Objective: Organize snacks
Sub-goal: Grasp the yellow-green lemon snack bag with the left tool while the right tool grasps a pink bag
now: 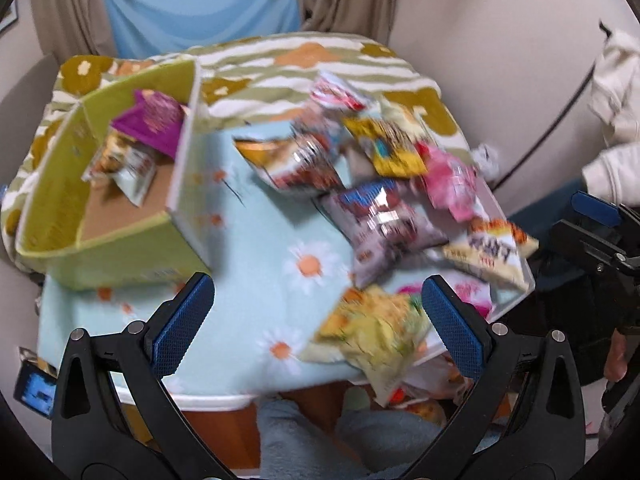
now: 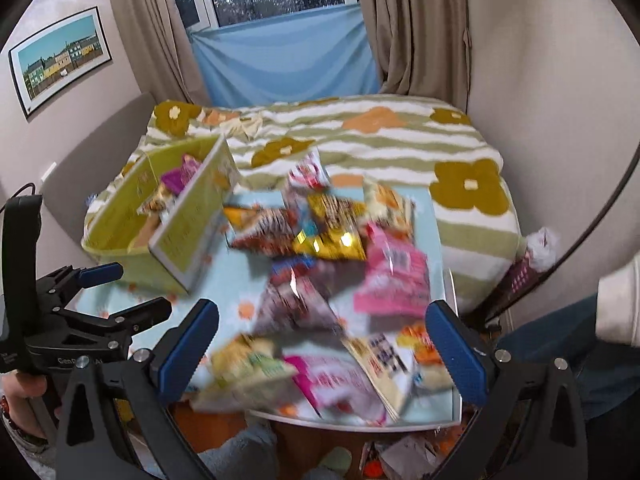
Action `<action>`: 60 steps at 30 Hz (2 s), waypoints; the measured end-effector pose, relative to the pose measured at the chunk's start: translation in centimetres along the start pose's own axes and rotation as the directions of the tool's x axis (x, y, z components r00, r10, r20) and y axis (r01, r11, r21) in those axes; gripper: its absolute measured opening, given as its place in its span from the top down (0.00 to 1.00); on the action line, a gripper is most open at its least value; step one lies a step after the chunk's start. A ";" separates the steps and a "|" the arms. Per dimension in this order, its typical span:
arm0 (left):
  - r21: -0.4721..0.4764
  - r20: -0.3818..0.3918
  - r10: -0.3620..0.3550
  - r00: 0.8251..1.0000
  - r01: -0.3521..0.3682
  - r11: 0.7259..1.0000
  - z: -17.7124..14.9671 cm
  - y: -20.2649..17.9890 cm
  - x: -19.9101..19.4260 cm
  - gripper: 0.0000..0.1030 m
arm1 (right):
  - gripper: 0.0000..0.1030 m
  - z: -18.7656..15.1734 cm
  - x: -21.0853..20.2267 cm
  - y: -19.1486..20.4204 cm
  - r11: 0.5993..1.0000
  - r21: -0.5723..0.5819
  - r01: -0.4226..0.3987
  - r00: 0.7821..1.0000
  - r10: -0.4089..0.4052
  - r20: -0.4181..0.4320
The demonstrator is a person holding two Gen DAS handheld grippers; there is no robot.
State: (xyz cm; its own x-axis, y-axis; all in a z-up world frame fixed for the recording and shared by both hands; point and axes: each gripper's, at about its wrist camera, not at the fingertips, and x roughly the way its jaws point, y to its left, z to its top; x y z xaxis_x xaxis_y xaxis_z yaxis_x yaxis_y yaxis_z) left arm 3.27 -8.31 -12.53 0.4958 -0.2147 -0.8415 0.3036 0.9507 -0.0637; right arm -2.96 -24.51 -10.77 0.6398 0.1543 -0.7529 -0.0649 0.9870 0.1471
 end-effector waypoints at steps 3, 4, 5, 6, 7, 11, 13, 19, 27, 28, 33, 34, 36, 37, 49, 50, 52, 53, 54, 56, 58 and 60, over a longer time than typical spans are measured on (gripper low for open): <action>0.026 -0.024 -0.005 1.000 0.006 1.000 -1.5 -1.4 1.6 0.00 | 0.00 -2.2 0.9 -1.1 1.000 0.014 -0.004 0.999 0.004 -0.039; 0.037 -0.031 -0.009 0.999 0.011 0.999 -2.0 -1.8 2.2 0.00 | 0.00 -3.0 1.3 -1.4 1.000 0.022 -0.005 0.999 0.006 -0.051; 0.044 -0.036 -0.010 0.999 0.012 0.999 -2.2 -2.3 2.7 0.00 | 0.00 -3.6 1.6 -1.6 1.000 0.027 -0.007 0.998 0.009 -0.060; 0.057 -0.042 -0.009 0.999 0.011 0.998 -2.5 -2.7 3.3 0.00 | 0.00 -4.4 2.1 -1.9 0.999 0.033 -0.009 0.997 0.011 -0.073; 0.067 -0.046 -0.007 0.999 0.010 0.998 -2.7 -3.1 3.7 0.00 | 0.00 -5.0 2.5 -2.0 0.999 0.035 -0.006 0.997 0.009 -0.081; 0.108 -0.065 -0.014 0.998 0.021 0.994 -3.2 -4.1 5.4 0.00 | 0.00 -7.3 3.9 -2.5 0.999 0.048 -0.002 0.992 0.008 -0.125; 0.126 -0.081 -0.017 0.997 0.027 0.992 -3.5 -4.5 6.2 0.00 | 0.00 -8.3 4.8 -2.8 0.998 0.063 -0.008 0.988 0.017 -0.151; 0.166 -0.131 -0.018 0.991 0.040 0.985 -3.9 -5.2 8.8 0.00 | 0.00 -9.5 7.1 -3.1 0.996 0.075 -0.040 0.981 0.054 -0.188; 0.185 -0.170 -0.035 0.985 0.067 0.980 -3.9 -4.7 11.1 0.12 | 0.04 -9.1 9.7 -2.5 0.996 0.050 -0.076 0.973 0.085 -0.215; 0.190 -0.168 -0.034 0.985 0.067 0.979 -3.8 -4.7 11.1 0.15 | 0.04 -9.0 9.9 -2.4 0.996 0.048 -0.078 0.973 0.086 -0.216; 0.189 -0.169 -0.035 0.985 0.067 0.980 -3.6 -4.1 11.1 0.23 | 0.05 -8.6 10.7 -2.3 0.996 0.037 -0.087 0.973 0.093 -0.213; 0.188 -0.169 -0.032 0.985 0.064 0.980 -3.7 -4.0 11.0 0.24 | 0.05 -8.5 10.8 -2.3 0.995 0.037 -0.089 0.973 0.095 -0.212; 0.182 -0.171 -0.029 0.985 0.060 0.981 -3.6 -3.6 10.9 0.26 | 0.05 -8.4 11.1 -2.2 0.995 0.040 -0.091 0.973 0.098 -0.211; 0.179 -0.172 -0.029 0.985 0.060 0.982 -3.7 -3.4 10.9 0.26 | 0.05 -8.3 11.3 -2.1 0.995 0.042 -0.093 0.972 0.099 -0.212; 0.156 -0.175 0.001 0.985 0.026 0.987 -3.8 -2.0 10.5 0.30 | 0.26 -7.9 13.6 -1.6 0.994 0.030 -0.103 0.964 0.107 -0.245; 0.155 -0.175 0.003 0.985 0.024 0.988 -3.9 -1.9 10.5 0.30 | 0.31 -7.9 13.7 -1.6 0.994 0.027 -0.104 0.962 0.108 -0.249; 0.152 -0.174 0.007 0.985 0.020 0.988 -3.8 -1.9 10.4 0.30 | 0.40 -8.0 13.7 -1.4 0.994 0.021 -0.104 0.963 0.106 -0.248; 0.150 -0.173 0.008 0.985 0.018 0.989 -3.8 -1.9 10.4 0.30 | 0.44 -8.0 13.7 -1.2 0.994 0.014 -0.104 0.963 0.104 -0.248; 0.147 -0.173 0.008 0.985 0.018 0.989 -3.9 -1.8 10.3 0.30 | 0.46 -7.9 13.6 -1.0 0.995 0.002 -0.100 0.965 0.098 -0.244; 0.141 -0.172 0.008 0.985 0.017 0.990 -4.0 -1.6 10.1 0.30 | 0.49 -7.9 13.5 -0.6 0.995 -0.014 -0.104 0.966 0.097 -0.239; 0.135 -0.170 0.009 0.985 0.014 0.991 -4.1 -1.5 9.7 0.31 | 0.54 -7.8 13.4 -0.2 0.993 -0.022 -0.112 0.967 0.104 -0.234; 0.125 -0.163 0.010 0.987 0.010 0.992 -4.2 -1.3 9.4 0.31 | 0.56 -7.6 13.1 0.2 0.992 -0.030 -0.119 0.967 0.109 -0.228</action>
State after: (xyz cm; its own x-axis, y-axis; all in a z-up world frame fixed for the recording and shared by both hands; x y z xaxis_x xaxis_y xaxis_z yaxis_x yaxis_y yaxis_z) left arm 4.16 -10.69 -22.60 0.3599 -0.1654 -0.9182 0.4081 0.9129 -0.0045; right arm -0.40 -21.90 -25.52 0.4370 0.2669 -0.8589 -0.1633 0.9626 0.2161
